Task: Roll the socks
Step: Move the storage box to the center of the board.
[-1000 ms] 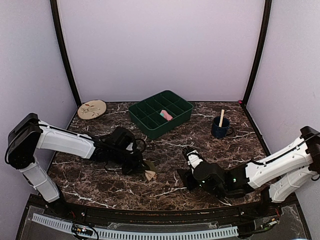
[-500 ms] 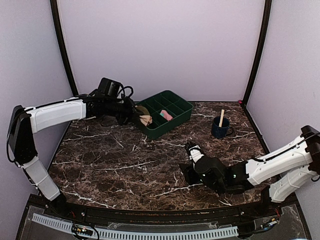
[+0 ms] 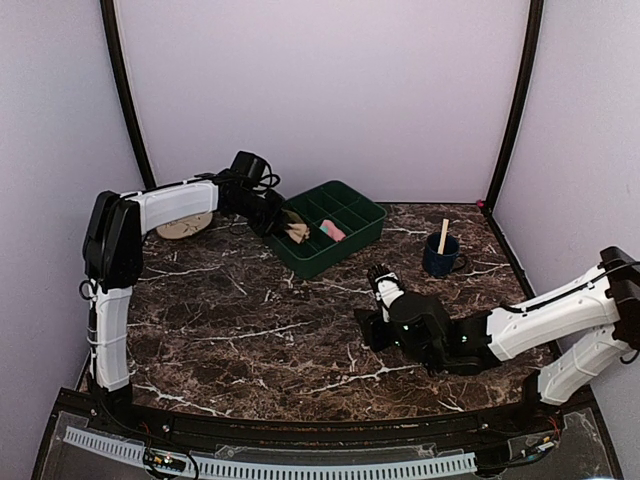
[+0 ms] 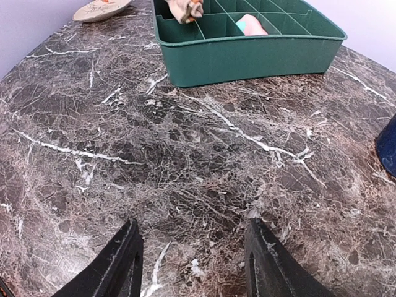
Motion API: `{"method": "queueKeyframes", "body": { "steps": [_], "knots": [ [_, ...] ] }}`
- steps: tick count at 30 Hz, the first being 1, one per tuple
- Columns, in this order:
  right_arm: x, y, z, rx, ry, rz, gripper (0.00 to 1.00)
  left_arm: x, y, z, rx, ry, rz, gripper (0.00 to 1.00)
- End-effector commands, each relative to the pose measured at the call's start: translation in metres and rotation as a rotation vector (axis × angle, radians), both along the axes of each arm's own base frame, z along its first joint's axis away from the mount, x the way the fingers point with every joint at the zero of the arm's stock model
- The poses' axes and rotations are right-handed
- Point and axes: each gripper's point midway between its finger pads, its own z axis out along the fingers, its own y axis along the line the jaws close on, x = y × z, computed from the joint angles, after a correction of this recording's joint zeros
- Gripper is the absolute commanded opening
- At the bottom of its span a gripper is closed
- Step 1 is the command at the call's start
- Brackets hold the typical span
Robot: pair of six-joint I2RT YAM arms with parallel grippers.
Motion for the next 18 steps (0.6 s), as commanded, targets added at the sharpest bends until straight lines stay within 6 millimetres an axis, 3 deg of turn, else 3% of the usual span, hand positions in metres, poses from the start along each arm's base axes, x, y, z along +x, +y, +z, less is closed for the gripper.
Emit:
{"method": "queueKeyframes", "body": {
  "steps": [1, 18],
  "knots": [
    [0.010, 0.009, 0.012, 0.046, -0.023, 0.011, 0.52, 0.006, -0.009, 0.013, -0.065, 0.043, 0.030, 0.00],
    [0.026, 0.004, 0.004, 0.059, -0.010, 0.019, 0.52, 0.013, -0.028, -0.003, -0.112, 0.105, 0.052, 0.00]
  ]
}}
